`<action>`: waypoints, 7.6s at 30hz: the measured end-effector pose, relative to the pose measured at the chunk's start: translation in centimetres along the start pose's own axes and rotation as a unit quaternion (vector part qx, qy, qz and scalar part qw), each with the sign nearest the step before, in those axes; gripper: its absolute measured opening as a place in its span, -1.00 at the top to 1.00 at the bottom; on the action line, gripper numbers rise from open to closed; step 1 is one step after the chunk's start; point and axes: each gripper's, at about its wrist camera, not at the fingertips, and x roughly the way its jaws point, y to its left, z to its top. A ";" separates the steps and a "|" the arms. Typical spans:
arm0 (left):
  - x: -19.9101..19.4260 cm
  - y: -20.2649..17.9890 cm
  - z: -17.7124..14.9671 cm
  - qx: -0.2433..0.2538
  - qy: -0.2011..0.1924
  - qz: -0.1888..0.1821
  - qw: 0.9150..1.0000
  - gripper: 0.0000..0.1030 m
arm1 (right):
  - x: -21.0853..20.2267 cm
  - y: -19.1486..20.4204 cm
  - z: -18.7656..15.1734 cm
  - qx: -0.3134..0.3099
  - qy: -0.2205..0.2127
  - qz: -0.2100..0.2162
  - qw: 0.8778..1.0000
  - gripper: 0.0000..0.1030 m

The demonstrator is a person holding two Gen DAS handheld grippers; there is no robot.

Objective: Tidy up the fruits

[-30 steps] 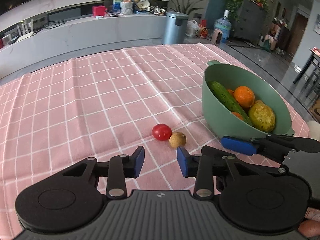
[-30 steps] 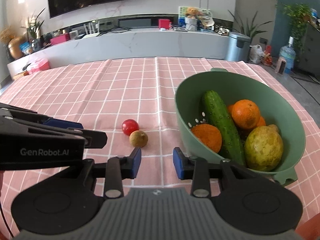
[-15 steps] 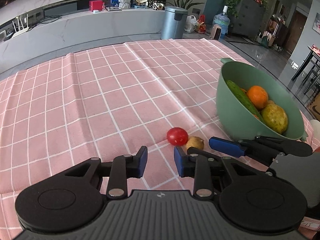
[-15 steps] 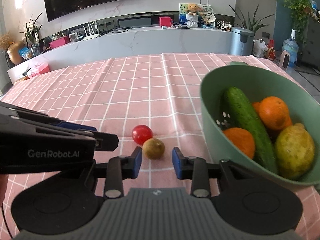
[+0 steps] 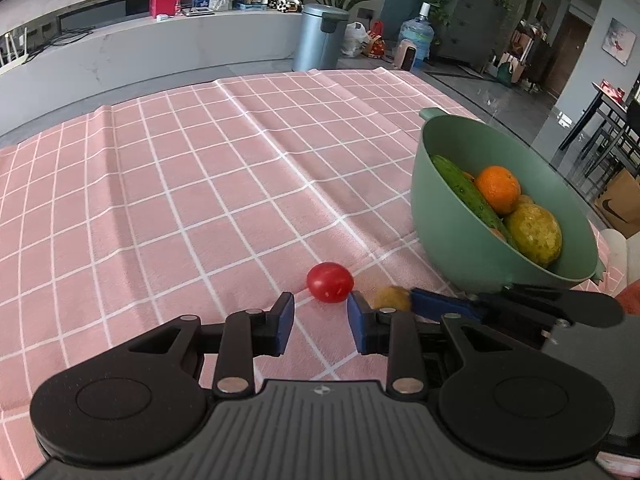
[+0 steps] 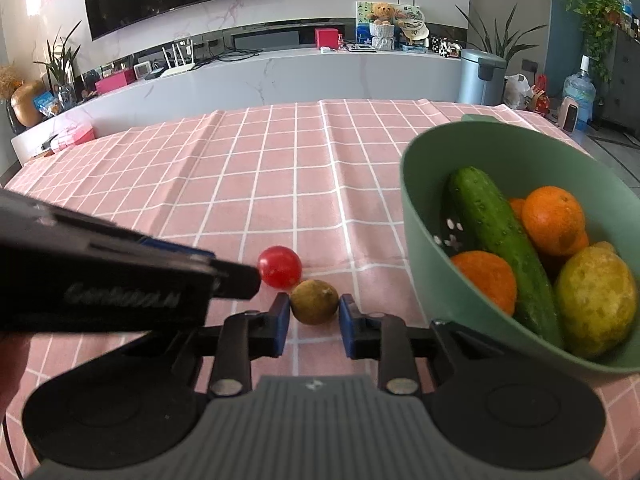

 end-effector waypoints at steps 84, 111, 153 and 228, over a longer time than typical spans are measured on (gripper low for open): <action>1.4 -16.2 5.7 0.051 0.058 0.019 0.997 0.37 | -8.3 -17.5 8.0 -0.218 0.079 0.080 0.969 0.57; 4.1 -13.6 6.4 0.063 0.145 -0.048 0.986 0.36 | -4.2 -16.0 8.0 -0.207 0.185 0.175 0.944 0.57; -13.6 -17.3 2.9 0.023 -0.131 0.183 0.974 -0.37 | -20.9 -14.3 8.4 -0.122 -0.062 0.069 0.988 -0.50; -10.8 -16.6 -8.2 -0.066 -0.116 0.307 0.942 -0.85 | -17.0 -10.3 -5.5 -0.039 -0.140 -0.021 0.989 -0.91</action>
